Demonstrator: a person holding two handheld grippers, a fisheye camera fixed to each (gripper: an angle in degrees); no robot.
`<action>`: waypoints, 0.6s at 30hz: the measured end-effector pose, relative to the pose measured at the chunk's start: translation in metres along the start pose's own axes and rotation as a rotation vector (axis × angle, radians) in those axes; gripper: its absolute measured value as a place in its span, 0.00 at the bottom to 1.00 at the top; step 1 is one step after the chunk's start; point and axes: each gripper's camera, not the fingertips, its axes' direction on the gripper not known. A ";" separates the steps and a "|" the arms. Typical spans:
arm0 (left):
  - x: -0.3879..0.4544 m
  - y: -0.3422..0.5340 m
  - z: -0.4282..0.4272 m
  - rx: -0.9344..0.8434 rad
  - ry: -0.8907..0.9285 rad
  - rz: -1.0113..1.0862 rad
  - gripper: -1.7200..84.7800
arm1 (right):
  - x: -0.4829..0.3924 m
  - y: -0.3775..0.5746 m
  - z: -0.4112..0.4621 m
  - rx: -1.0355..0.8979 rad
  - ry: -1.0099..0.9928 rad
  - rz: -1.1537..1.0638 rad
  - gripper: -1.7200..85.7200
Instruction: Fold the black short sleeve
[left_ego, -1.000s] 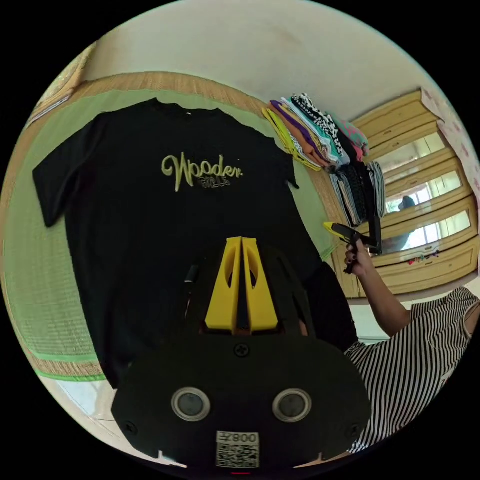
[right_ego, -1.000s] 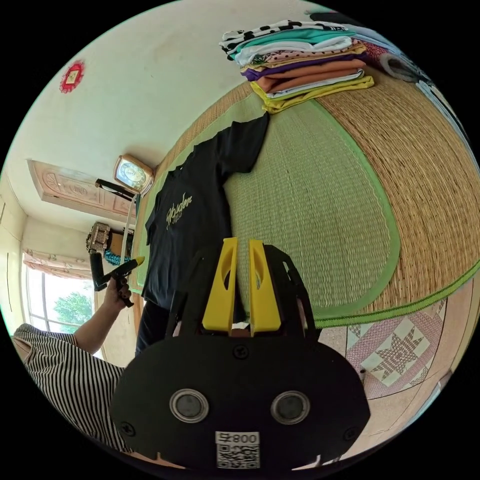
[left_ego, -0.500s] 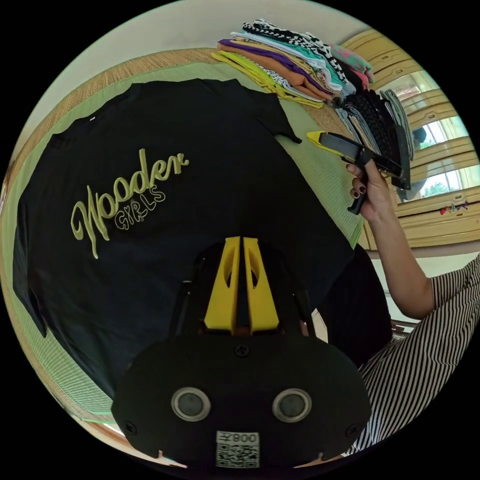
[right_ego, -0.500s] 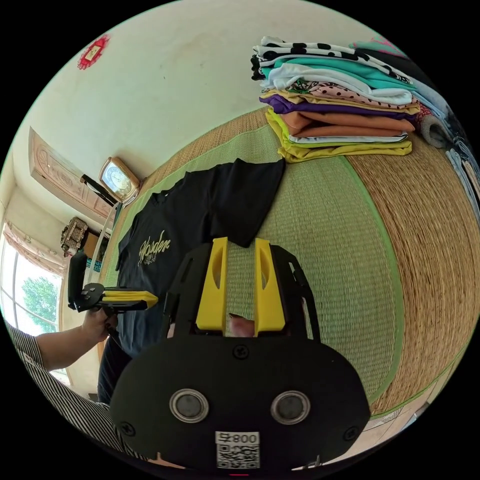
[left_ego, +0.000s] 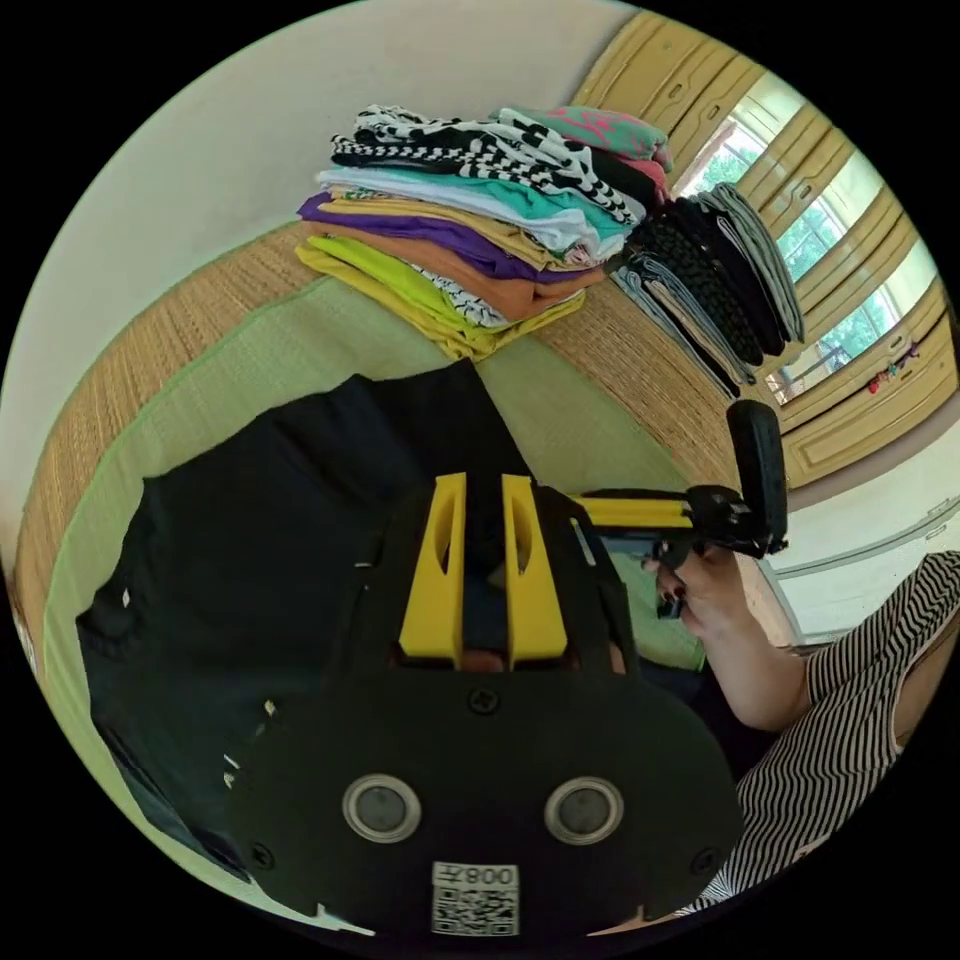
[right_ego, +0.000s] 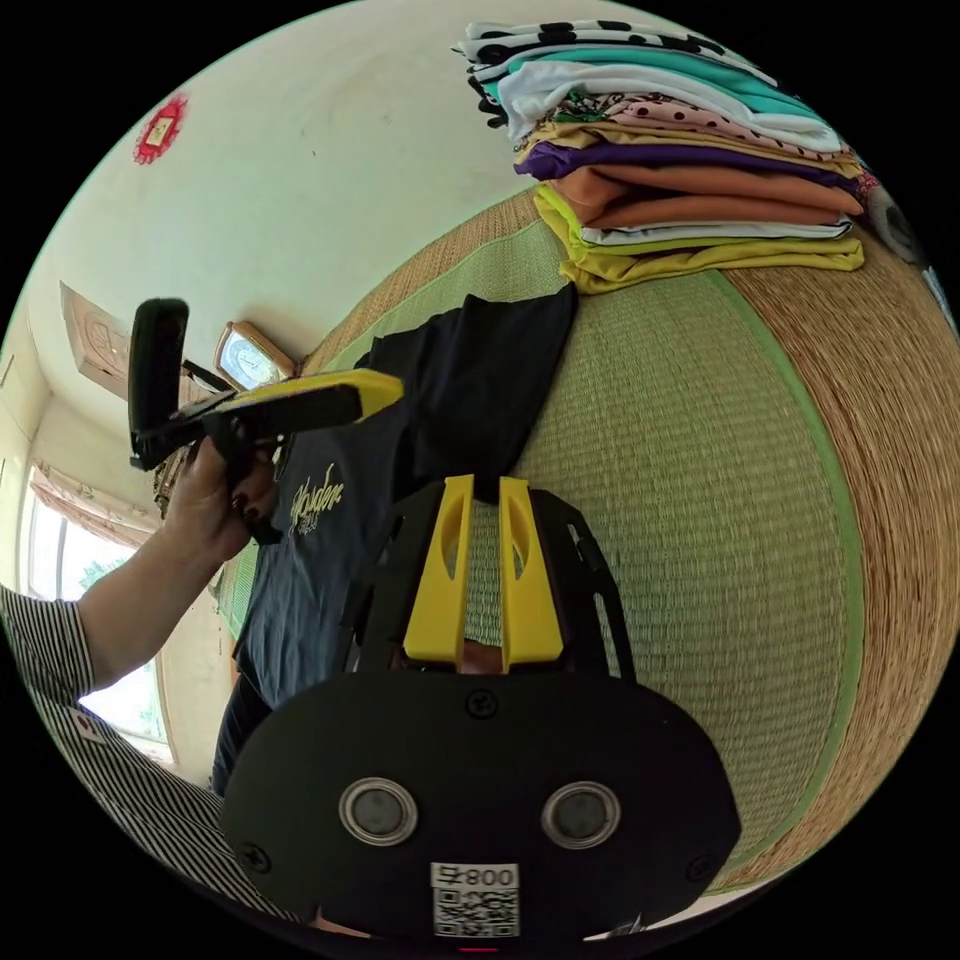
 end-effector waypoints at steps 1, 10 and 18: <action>0.001 -0.020 0.013 -0.009 -0.004 0.027 0.10 | 0.003 -0.001 -0.001 -0.004 -0.013 0.001 0.07; 0.003 -0.102 0.102 -0.164 -0.190 0.102 0.12 | 0.023 -0.006 -0.013 -0.006 -0.089 0.011 0.06; -0.015 -0.118 0.116 -0.166 -0.187 0.096 0.06 | 0.030 -0.009 -0.022 -0.012 -0.101 0.004 0.06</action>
